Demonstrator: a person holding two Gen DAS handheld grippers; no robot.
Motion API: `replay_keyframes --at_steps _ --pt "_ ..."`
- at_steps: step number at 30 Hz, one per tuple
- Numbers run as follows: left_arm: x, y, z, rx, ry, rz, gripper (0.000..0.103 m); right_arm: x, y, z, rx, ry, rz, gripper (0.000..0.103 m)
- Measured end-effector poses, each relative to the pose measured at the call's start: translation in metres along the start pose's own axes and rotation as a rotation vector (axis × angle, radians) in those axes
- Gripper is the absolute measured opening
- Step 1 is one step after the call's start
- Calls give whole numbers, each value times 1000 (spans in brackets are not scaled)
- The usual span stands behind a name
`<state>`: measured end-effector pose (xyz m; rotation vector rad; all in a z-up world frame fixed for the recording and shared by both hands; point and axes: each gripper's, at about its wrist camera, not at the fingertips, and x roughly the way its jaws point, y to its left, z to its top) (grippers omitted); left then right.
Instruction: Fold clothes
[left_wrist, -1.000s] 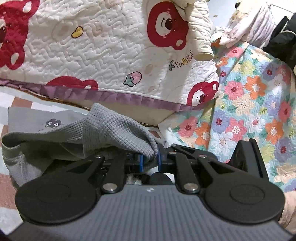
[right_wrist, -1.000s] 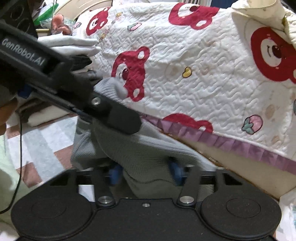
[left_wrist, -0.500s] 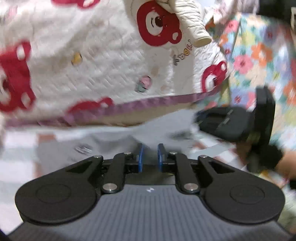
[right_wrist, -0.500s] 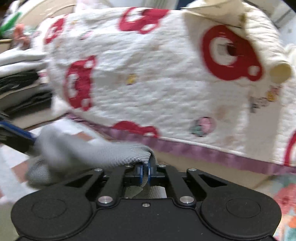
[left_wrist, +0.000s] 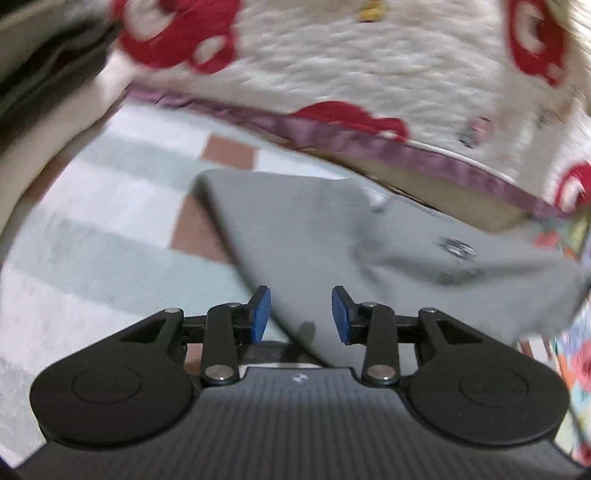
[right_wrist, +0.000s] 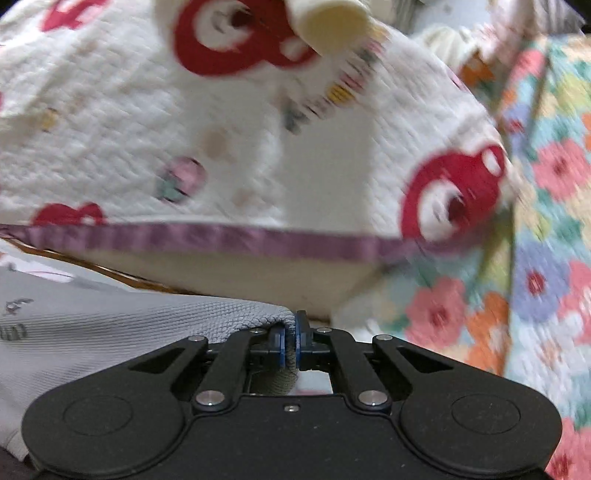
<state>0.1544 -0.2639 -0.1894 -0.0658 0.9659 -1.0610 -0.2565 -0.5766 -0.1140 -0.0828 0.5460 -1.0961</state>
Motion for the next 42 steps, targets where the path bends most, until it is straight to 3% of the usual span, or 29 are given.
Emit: replay_keyframes --at_steps 3,6,15,18,19,21,22,27,30,33,34,36,39,42 --pt "12 16 2 -115 46 -90 41 11 -17 -13 56 47 -12 4" --pt "25 15 -2 -167 97 -151 44 24 -26 -26 107 108 33 4" --pt "69 -18 -24 -218 121 -170 74 44 -53 -55 314 160 189 6" --pt "73 -32 -23 -150 108 -118 77 55 -59 -58 351 176 230 8" --pt "74 -36 -23 -122 103 -97 74 59 -60 -58 346 182 240 8" --pt "75 -46 -22 -66 92 -55 34 66 -60 -58 329 194 256 8" --pt "76 -50 -21 -38 87 -35 3 71 -60 -57 319 200 263 8" --pt "74 -71 -17 78 62 62 4 77 -65 -54 307 205 278 8" --pt "53 -65 -15 53 114 95 13 72 -64 -48 240 191 297 8" --pt "44 -59 -21 -16 158 152 41 64 -65 -48 191 173 313 8" --pt "45 -56 -23 -54 181 146 58 63 -66 -49 188 169 319 8" --pt "51 -52 -28 -119 226 120 62 60 -69 -53 183 153 333 8" --pt "53 -57 -30 -154 198 135 69 59 -71 -62 155 117 351 8" --pt "58 -58 -34 -229 130 112 95 66 -76 -71 196 107 373 8"
